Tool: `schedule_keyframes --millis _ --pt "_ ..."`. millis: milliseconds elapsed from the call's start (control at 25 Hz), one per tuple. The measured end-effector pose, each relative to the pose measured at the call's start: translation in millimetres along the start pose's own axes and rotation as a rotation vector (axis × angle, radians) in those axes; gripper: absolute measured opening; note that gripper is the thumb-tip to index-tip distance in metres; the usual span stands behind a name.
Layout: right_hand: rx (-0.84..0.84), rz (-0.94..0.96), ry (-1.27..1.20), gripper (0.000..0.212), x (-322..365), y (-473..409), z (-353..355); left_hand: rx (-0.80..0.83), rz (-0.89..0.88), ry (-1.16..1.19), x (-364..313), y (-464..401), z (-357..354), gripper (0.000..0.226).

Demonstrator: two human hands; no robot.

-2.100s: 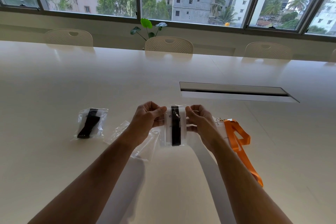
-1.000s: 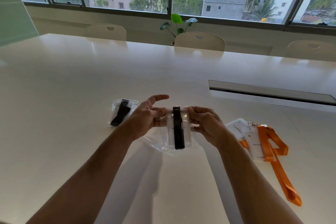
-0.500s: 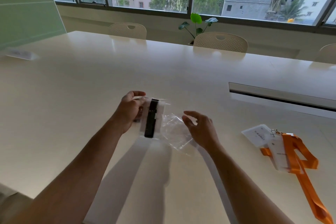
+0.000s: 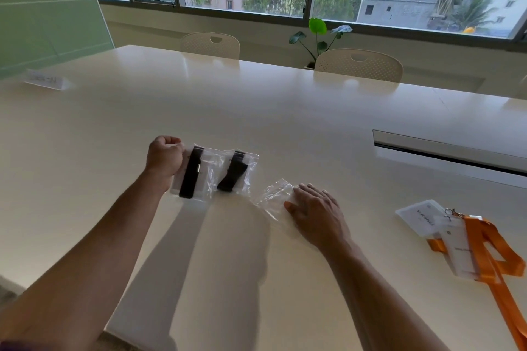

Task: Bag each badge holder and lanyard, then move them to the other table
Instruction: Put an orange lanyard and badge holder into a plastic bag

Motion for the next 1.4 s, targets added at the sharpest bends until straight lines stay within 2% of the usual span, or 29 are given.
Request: schedule_keyframes --millis 200,440,600,760,880,1040,1120,1240,1320,1400 --pt "-0.003 0.002 0.012 0.055 1.3 0.5 2.0 -0.045 0.038 -0.139 18.1 -23.3 6.2 0.006" --pt "0.001 -0.011 0.010 0.051 -1.6 0.3 2.6 -0.087 -0.014 -0.314 23.0 -18.5 -1.8 0.025" --pt "-0.022 -0.005 -0.011 0.051 -0.3 0.4 5.9 -0.012 -0.165 -0.507 7.8 -2.5 -23.2 0.033" --pt "-0.056 -0.023 -0.103 0.048 -0.4 -0.2 13.2 0.060 -0.479 -0.589 -24.4 36.9 -59.0 0.032" --pt "-0.138 -0.108 -0.201 0.041 -9.4 4.0 24.7 0.217 -0.646 -0.507 -39.0 80.6 -100.2 0.025" --pt "-0.244 -0.294 -0.351 0.033 -32.2 14.4 40.4 0.537 -0.726 -0.385 -42.1 140.0 -162.2 0.018" --pt "-0.241 -0.348 -0.358 0.036 -43.2 20.7 43.6 0.695 -0.711 -0.364 -36.0 162.4 -189.2 0.021" --pt "-0.159 -0.383 -0.277 0.048 -61.4 34.1 43.1 0.913 -0.695 -0.517 -12.4 189.8 -226.7 0.042" --pt "-0.096 -0.336 -0.189 0.051 -69.8 40.1 45.4 1.007 -0.709 -0.664 3.3 203.1 -245.1 0.056" --pt "-0.029 -0.245 -0.110 0.046 -71.4 44.5 47.6 1.074 -0.698 -0.741 14.8 213.0 -259.9 0.059"
Point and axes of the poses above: each hand's wrist, its own y-axis away from the middle knuckle, its own z-axis out of the back of the hand, x = y × z, the point moved 10 cm from there along -y, towards the middle knuckle, and after that the axes turned 10 degrees about y, right-handed, at the moved point
